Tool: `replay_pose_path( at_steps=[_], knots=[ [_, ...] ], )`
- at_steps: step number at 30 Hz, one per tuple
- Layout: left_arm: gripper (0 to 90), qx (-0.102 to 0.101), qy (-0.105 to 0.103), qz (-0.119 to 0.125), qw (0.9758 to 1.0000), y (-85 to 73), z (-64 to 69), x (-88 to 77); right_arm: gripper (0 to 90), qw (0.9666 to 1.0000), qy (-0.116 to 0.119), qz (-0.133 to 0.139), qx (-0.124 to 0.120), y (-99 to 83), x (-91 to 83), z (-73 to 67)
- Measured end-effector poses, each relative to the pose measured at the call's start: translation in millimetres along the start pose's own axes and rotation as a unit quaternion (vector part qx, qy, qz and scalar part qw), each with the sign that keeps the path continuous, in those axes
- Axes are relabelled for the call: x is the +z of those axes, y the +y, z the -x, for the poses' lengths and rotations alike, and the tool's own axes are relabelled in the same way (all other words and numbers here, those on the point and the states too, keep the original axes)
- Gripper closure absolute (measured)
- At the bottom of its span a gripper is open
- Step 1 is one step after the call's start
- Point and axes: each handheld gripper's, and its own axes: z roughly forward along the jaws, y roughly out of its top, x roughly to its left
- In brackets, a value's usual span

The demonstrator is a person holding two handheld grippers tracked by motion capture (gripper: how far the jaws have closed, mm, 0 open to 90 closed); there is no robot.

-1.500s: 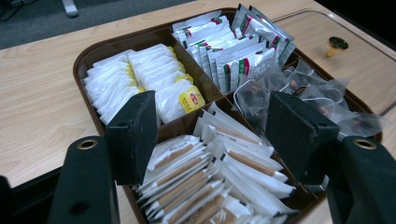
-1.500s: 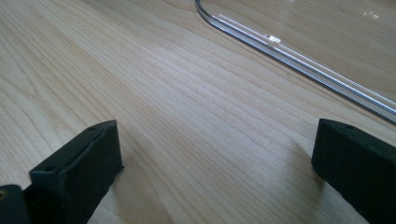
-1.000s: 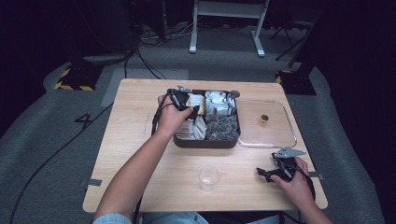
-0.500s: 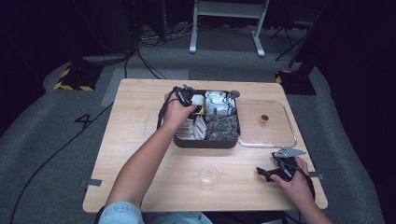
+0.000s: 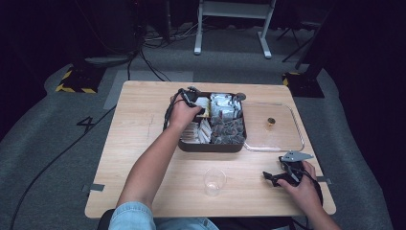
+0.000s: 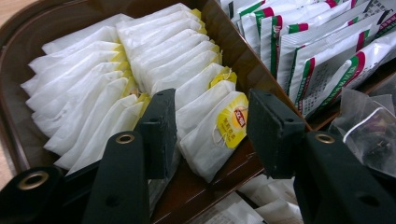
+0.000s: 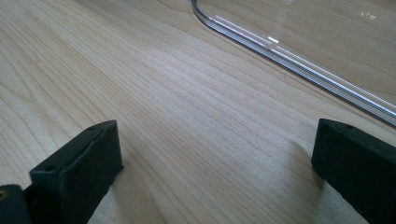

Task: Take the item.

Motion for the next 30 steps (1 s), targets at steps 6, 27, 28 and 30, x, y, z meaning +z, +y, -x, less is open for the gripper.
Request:
replay_pose_path(
  at_steps=[6, 27, 28, 30],
  knots=[
    [55.7, 0.000, 0.003, -0.013, 0.9999, 0.9, 0.5, 6.1, 1.6, 1.0000, 0.001, 0.000, -0.002, 0.2, 0.1, 0.6],
    [64.9, 0.023, 0.010, -0.045, 0.9987, 4.3, 4.4, 15.2, 1.6, 1.0000, 0.002, 0.000, -0.002, 0.2, 0.2, 0.9],
    [67.7, 0.023, 0.011, -0.045, 0.9986, 4.2, 5.1, 15.6, 1.6, 1.0000, 0.002, 0.000, -0.002, 0.2, 0.2, 0.9],
    [73.4, 0.032, 0.014, -0.052, 0.9980, 4.6, 6.4, 16.4, 1.6, 1.0000, 0.002, 0.000, -0.002, 0.2, 0.2, 0.9]
  ],
)
